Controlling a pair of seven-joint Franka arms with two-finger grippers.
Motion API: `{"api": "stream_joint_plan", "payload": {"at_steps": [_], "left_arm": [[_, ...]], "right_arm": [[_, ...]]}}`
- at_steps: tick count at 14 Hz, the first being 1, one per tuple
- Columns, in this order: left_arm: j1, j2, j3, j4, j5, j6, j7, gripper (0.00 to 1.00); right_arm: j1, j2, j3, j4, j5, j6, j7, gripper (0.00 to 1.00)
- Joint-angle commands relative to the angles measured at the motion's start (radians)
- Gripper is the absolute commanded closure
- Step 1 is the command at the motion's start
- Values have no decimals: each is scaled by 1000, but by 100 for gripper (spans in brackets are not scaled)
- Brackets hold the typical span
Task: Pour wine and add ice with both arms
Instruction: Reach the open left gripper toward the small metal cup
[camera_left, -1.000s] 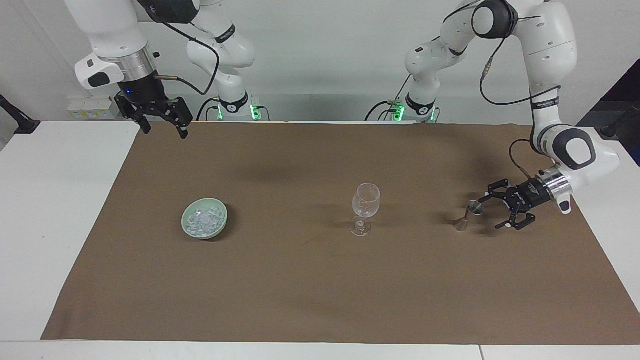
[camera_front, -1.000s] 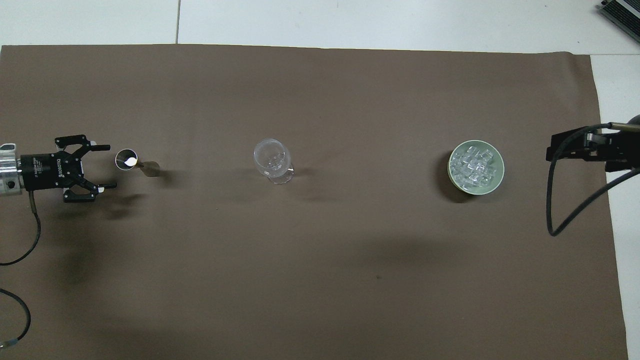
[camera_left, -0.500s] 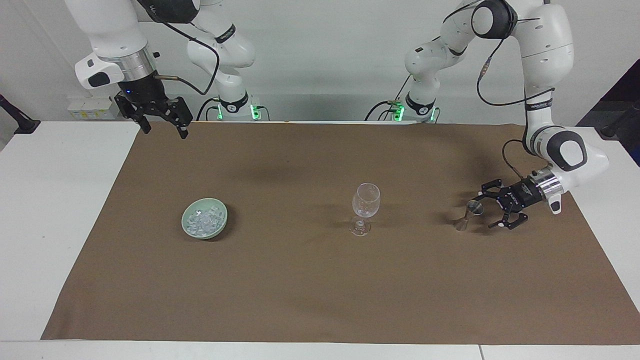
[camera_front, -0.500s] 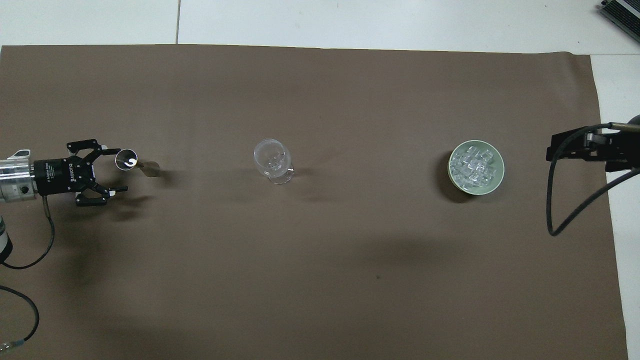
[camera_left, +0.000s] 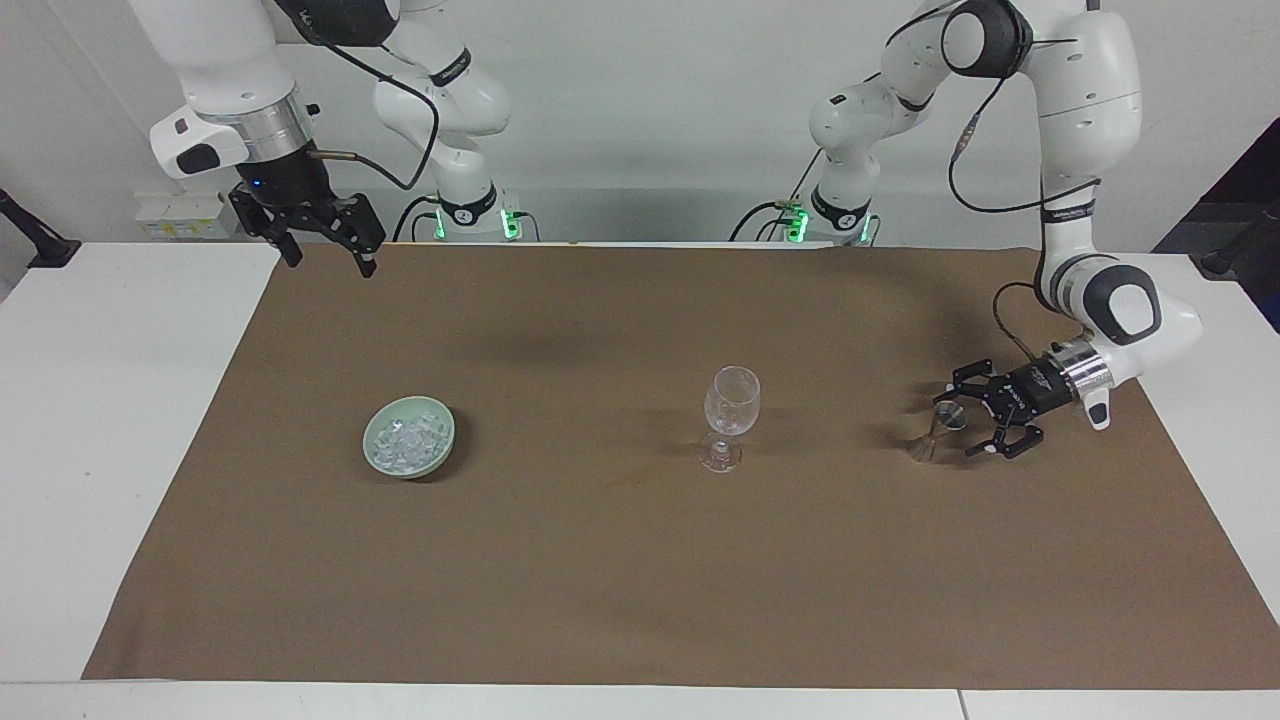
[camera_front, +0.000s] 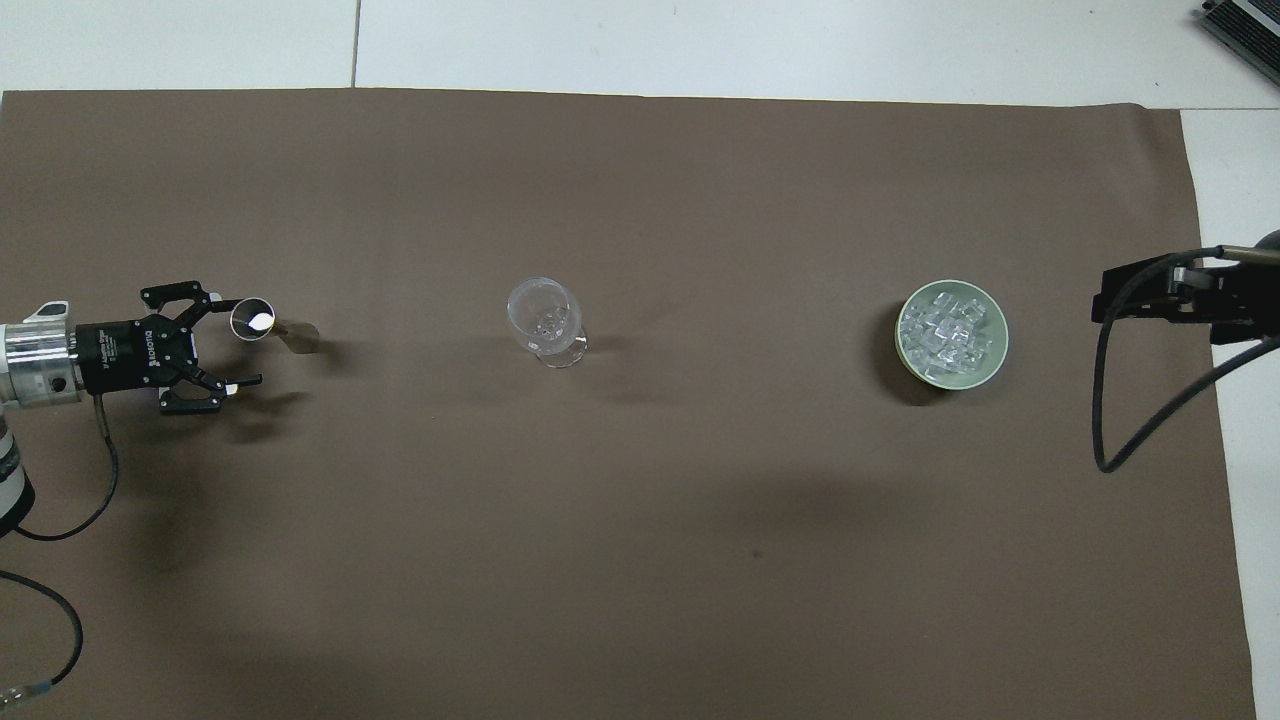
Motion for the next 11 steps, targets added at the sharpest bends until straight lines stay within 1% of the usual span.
{"api": "stream_joint_plan", "payload": {"at_steps": [1, 5, 9, 11], "left_arm": [[-18, -26, 10, -37, -24, 29, 24, 0], [-32, -28, 8, -46, -31, 42, 48, 0], [-44, -28, 4, -48, -86, 54, 58, 0], [-46, -29, 4, -54, -91, 56, 71, 0]], "right_arm": [[-9, -1, 5, 2, 23, -10, 4, 0], [-9, -1, 5, 2, 23, -10, 4, 0], [-9, -1, 5, 2, 23, -10, 4, 0], [-9, -1, 5, 2, 23, -10, 4, 0]]}}
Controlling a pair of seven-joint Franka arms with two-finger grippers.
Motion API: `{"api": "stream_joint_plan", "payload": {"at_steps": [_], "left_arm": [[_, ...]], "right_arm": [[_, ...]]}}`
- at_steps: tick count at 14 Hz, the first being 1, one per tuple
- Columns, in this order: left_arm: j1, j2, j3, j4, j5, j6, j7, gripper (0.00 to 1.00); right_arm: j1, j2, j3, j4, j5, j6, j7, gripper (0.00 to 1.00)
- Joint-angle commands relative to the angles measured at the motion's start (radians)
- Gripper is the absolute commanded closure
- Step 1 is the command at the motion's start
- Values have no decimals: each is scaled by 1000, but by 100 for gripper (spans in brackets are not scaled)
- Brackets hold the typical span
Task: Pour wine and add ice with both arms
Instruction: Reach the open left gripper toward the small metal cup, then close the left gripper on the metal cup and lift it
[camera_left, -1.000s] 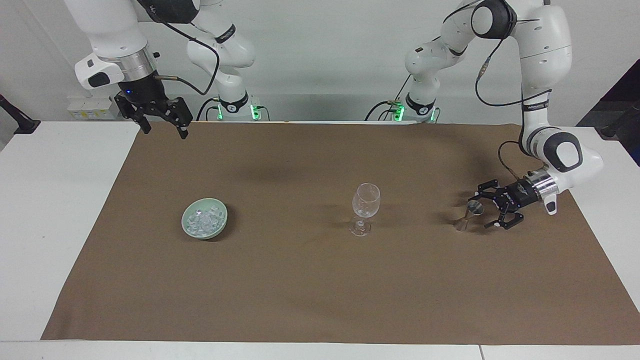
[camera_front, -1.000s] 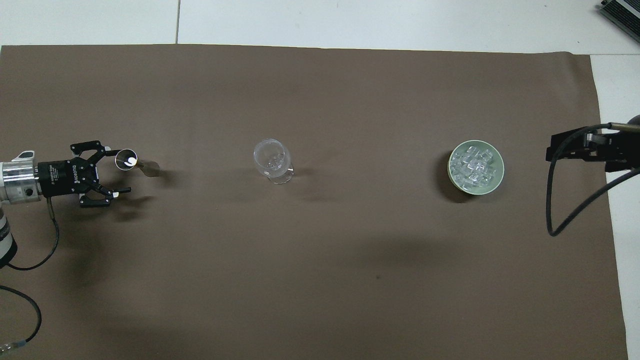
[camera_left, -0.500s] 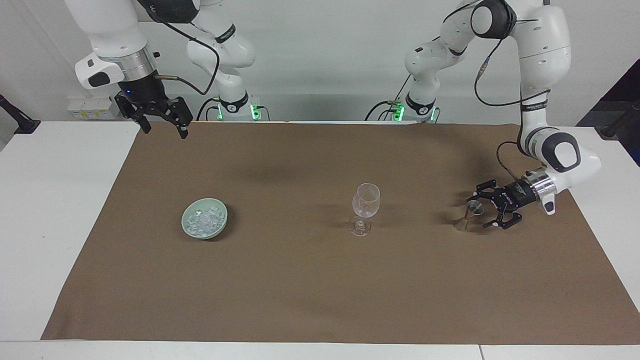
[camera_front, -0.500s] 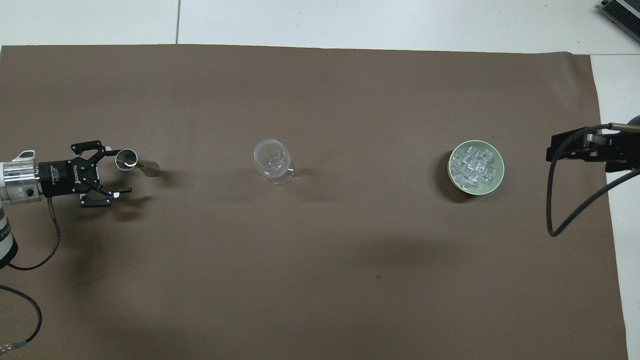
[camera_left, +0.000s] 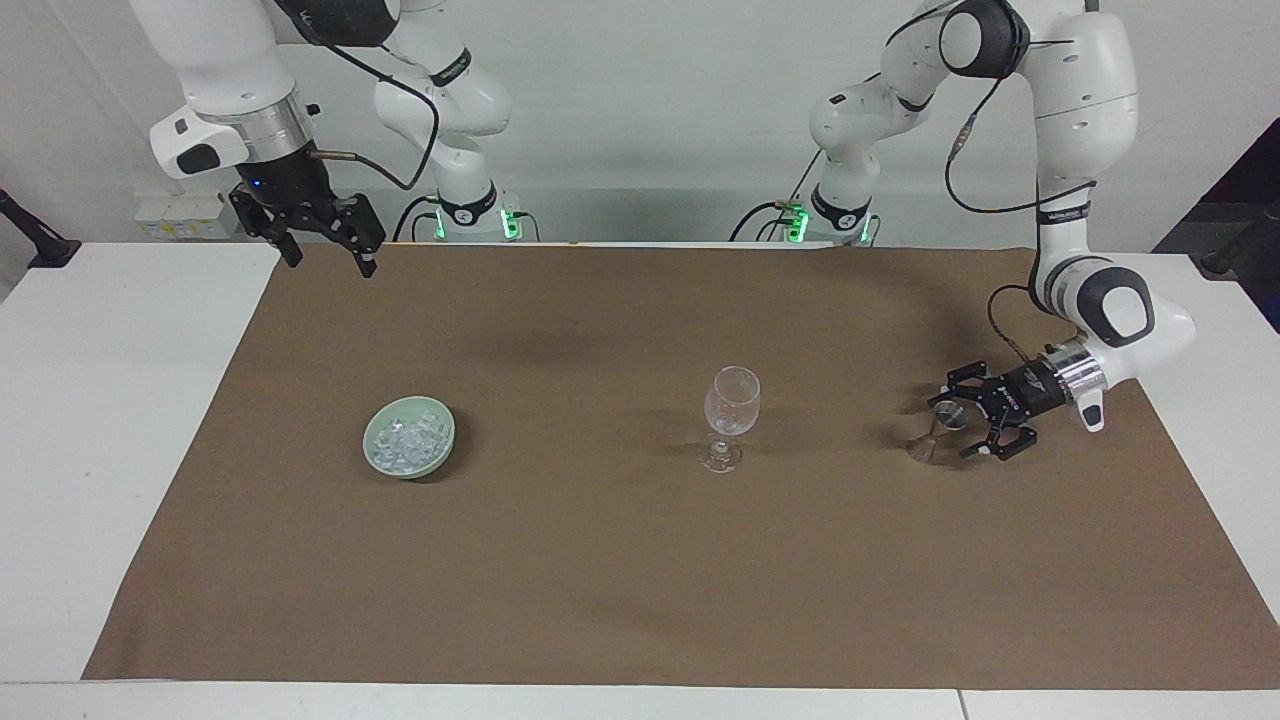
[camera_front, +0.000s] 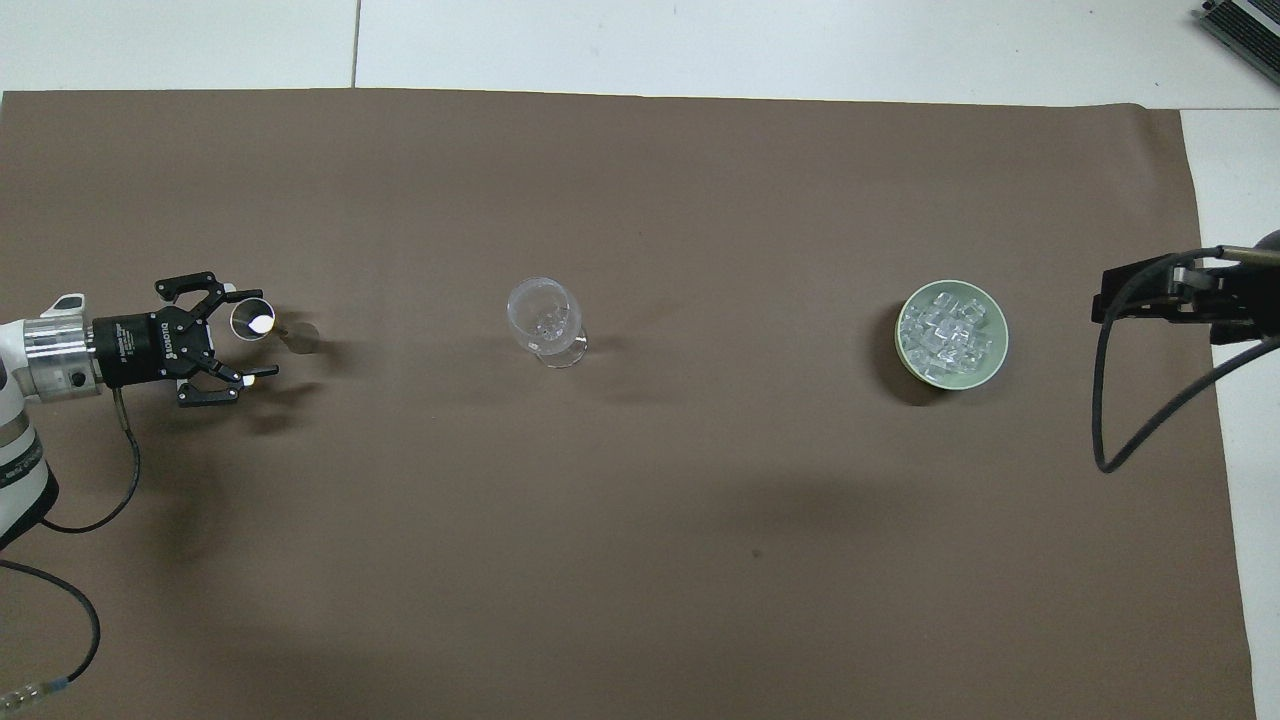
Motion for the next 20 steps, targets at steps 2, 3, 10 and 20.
{"api": "stream_joint_plan", "payload": {"at_steps": [2, 3, 10, 20], "left_arm": [[-20, -34, 7, -51, -33, 29, 40, 0], [-20, -34, 7, -51, -33, 29, 41, 0], [-27, -36, 7, -56, -56, 29, 49, 6], [-28, -36, 9, -56, -58, 31, 64, 27]], "right_arm": [[-9, -1, 5, 2, 23, -10, 4, 0], [-9, -1, 5, 2, 23, -10, 4, 0], [-9, -1, 5, 2, 23, -10, 4, 0], [-9, -1, 5, 2, 23, -10, 4, 0]]}}
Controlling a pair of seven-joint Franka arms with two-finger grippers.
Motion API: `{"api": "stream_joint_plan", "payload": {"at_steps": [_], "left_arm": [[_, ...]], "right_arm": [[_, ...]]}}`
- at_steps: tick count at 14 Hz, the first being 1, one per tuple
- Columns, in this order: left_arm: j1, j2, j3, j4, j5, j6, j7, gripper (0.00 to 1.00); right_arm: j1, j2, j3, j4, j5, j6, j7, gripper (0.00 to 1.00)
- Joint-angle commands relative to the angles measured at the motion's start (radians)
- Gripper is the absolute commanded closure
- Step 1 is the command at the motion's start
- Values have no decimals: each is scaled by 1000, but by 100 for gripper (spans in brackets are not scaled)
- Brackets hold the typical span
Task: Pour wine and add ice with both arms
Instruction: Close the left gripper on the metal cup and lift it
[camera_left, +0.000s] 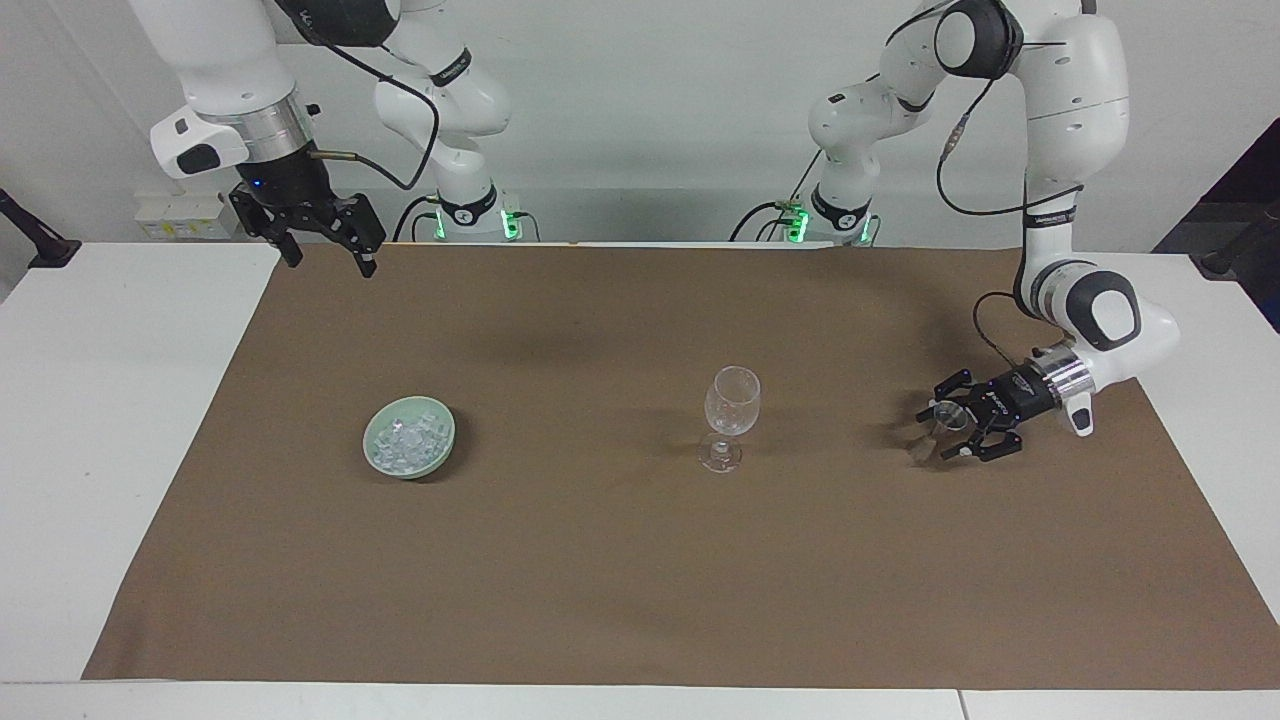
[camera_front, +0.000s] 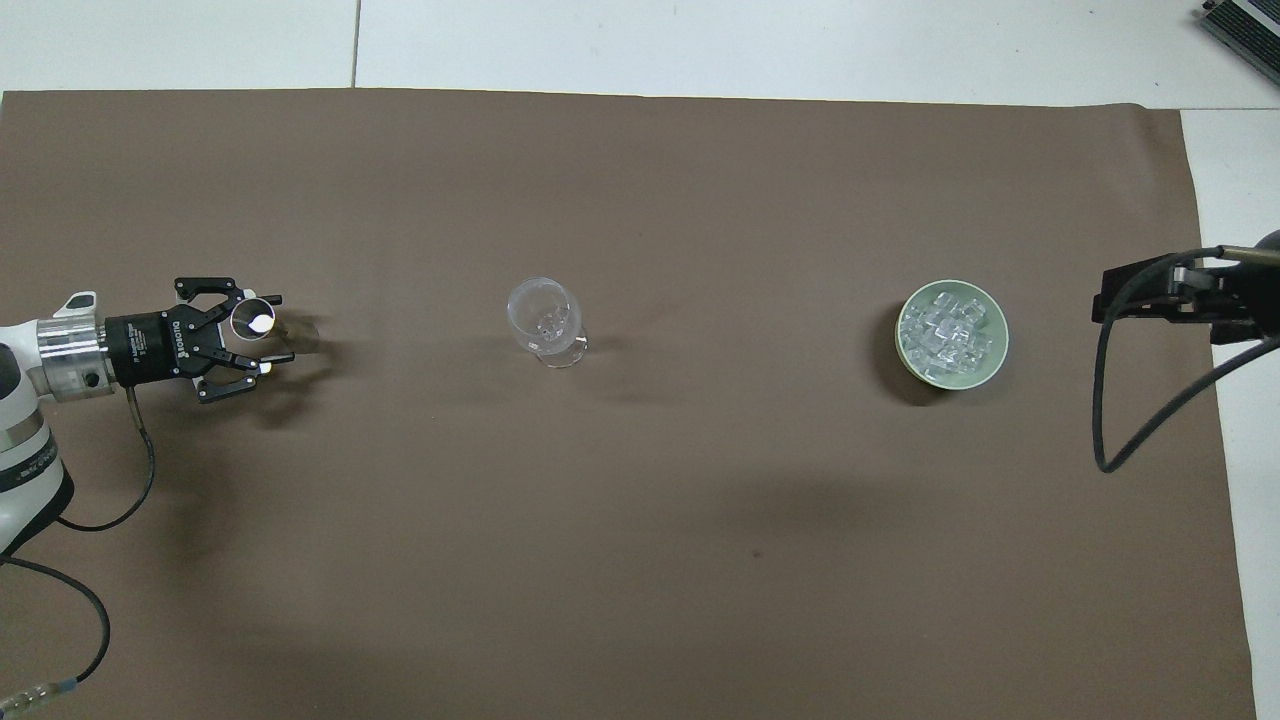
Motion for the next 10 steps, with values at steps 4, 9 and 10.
{"api": "stream_joint_plan", "payload": {"at_steps": [4, 9, 10], "left_arm": [[-10, -38, 9, -44, -25, 30, 21, 36], [-10, -38, 9, -44, -25, 27, 21, 81], [-10, -38, 10, -44, -25, 27, 19, 93]], "right_arm": [[-9, -1, 5, 2, 23, -10, 4, 0], [-9, -1, 5, 2, 23, -10, 4, 0], [-9, -1, 5, 2, 23, -10, 4, 0]]}}
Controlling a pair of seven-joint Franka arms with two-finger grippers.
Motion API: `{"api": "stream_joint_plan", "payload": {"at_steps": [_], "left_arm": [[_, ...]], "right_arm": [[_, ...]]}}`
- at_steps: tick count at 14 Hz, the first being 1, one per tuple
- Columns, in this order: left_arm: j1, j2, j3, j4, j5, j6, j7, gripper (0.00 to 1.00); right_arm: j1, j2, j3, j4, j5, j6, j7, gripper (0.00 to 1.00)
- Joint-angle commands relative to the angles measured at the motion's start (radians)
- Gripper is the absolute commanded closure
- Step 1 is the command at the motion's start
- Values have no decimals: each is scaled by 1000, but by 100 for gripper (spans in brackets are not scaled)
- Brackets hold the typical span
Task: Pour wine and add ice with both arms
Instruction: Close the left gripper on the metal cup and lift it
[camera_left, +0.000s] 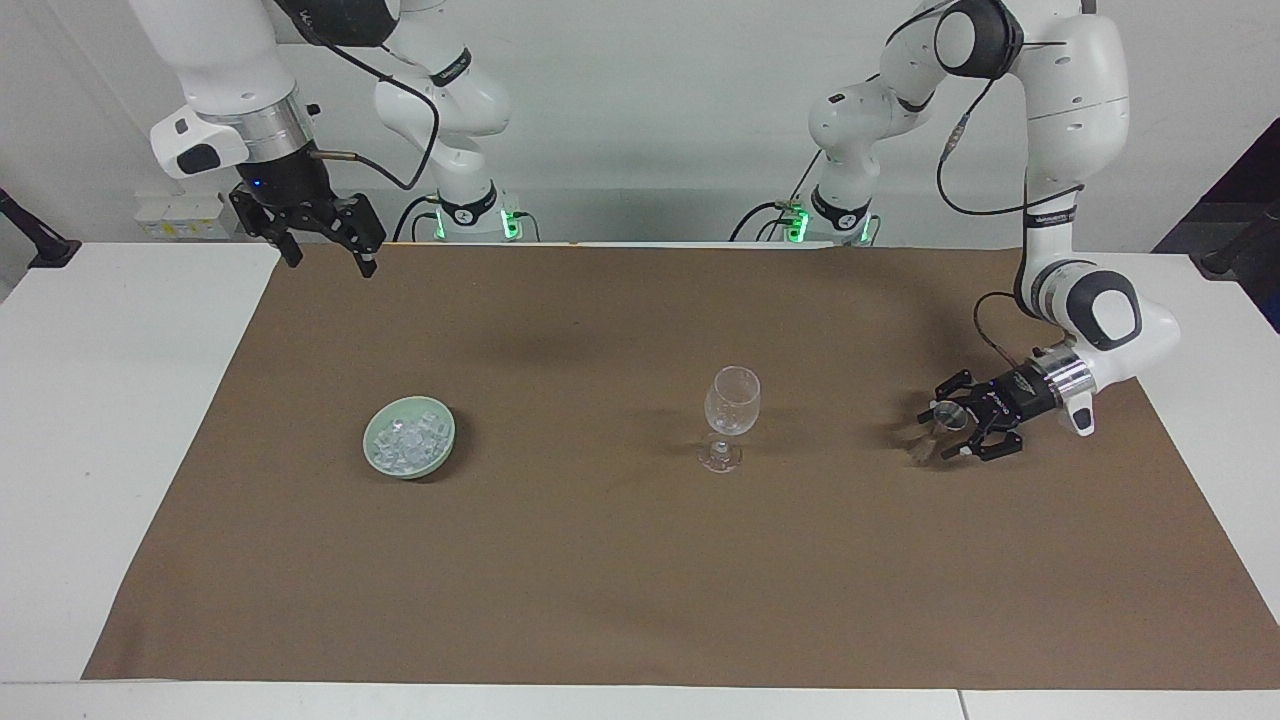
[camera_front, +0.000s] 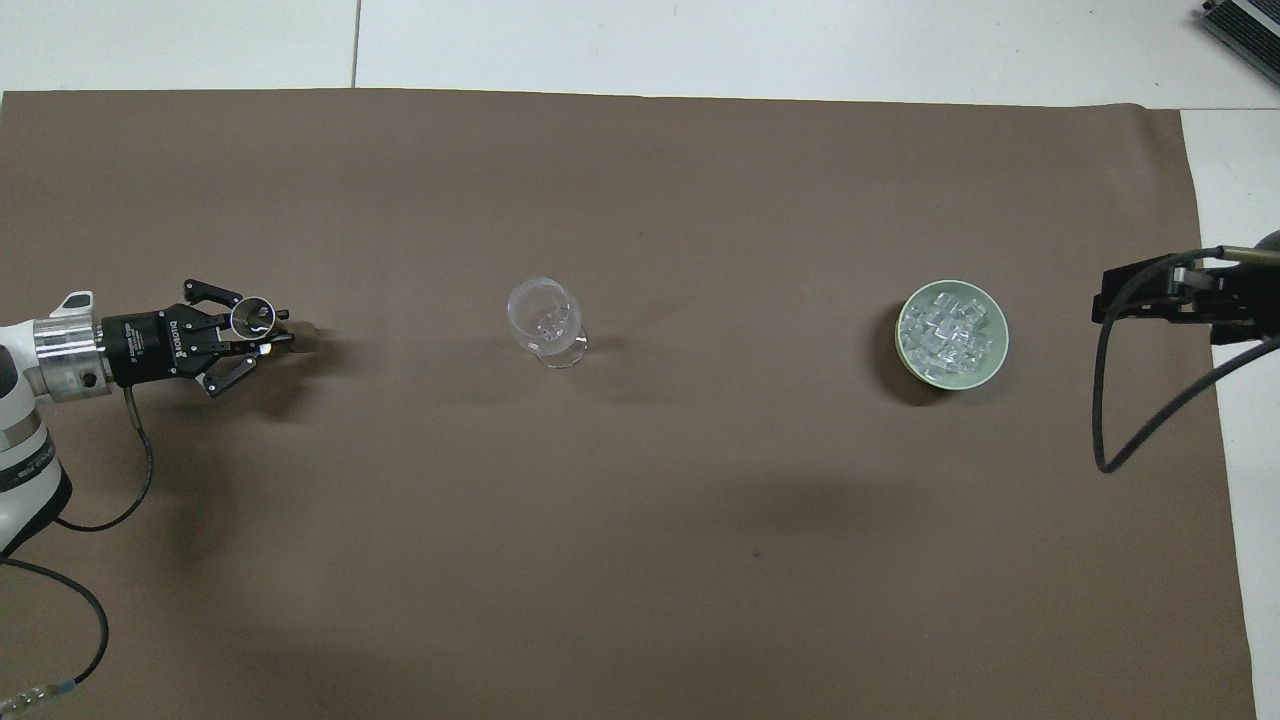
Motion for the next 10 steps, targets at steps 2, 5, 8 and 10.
{"api": "stream_joint_plan", "payload": {"at_steps": [2, 5, 8, 10], "left_arm": [[-10, -33, 9, -42, -24, 25, 15, 100], [-12, -31, 9, -36, -24, 26, 1, 100], [-12, -25, 4, -22, -24, 10, -5, 100], [-10, -24, 4, -10, -24, -13, -19, 100]], "right_arm": [[-9, -1, 5, 2, 23, -10, 4, 0], [-9, -1, 5, 2, 23, -10, 4, 0], [-9, -1, 5, 2, 23, -10, 4, 0], [-9, -1, 5, 2, 23, -10, 4, 0]]}}
